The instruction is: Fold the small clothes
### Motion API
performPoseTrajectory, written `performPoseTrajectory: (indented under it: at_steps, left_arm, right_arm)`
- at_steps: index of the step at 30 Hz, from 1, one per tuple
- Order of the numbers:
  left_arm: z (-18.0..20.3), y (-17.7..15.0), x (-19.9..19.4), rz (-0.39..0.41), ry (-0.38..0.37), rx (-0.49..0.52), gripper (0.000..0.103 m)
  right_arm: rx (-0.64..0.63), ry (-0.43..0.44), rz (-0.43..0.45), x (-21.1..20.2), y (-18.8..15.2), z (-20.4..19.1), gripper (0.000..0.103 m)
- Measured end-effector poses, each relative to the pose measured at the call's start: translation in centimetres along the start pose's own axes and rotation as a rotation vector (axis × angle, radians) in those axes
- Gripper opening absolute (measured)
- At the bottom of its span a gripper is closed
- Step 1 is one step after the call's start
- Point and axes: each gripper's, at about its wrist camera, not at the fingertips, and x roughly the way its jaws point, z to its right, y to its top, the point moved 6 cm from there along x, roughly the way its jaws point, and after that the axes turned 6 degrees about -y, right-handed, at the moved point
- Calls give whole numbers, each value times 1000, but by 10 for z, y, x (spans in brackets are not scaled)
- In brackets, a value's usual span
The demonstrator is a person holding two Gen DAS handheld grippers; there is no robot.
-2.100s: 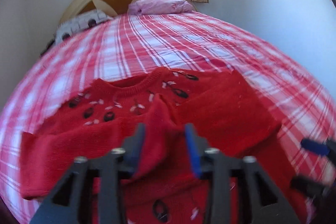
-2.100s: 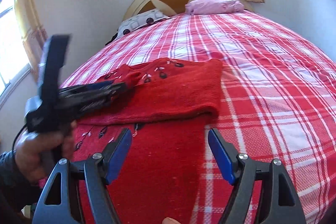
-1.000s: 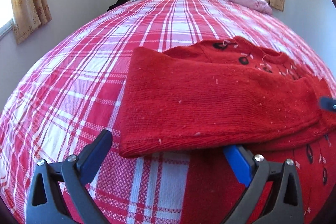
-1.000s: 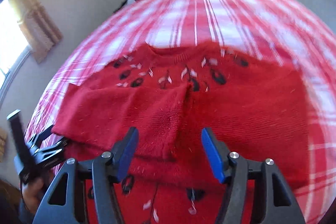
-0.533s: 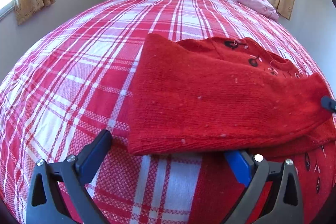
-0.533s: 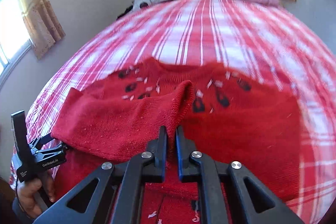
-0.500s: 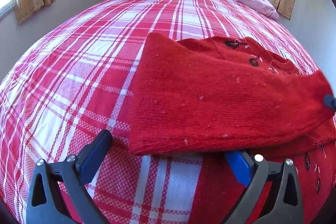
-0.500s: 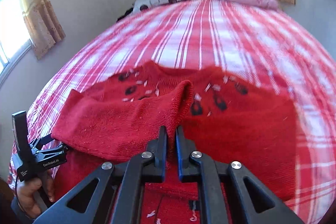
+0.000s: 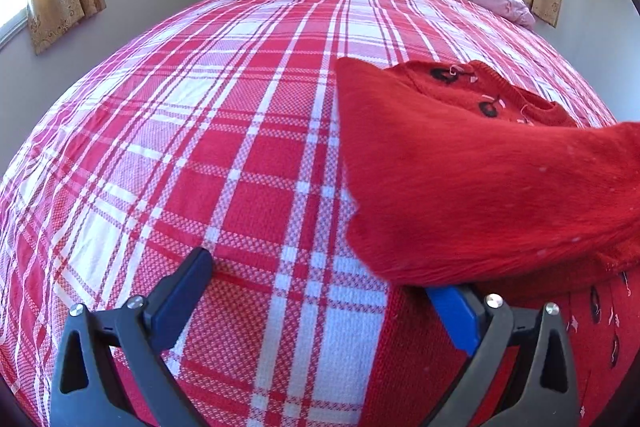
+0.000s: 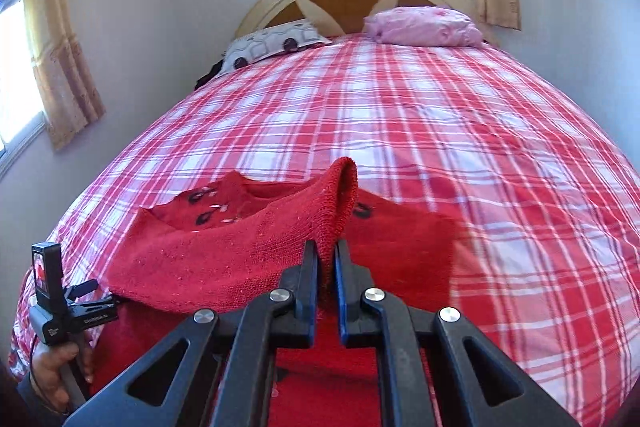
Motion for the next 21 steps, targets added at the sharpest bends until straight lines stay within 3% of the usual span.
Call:
performPoseTrajectory:
  at_steps: [8, 14, 21]
  left_arm:
    - [0, 0, 0, 0, -1, -1, 103]
    - [0, 0, 0, 0, -1, -1, 103]
    - [-10, 1, -4, 22, -30, -70, 103]
  right_arm:
    - [64, -52, -39, 5, -23, 42, 7]
    - [71, -40, -139, 31, -55, 45, 7]
    - [155, -16, -158, 35, -69, 59, 8]
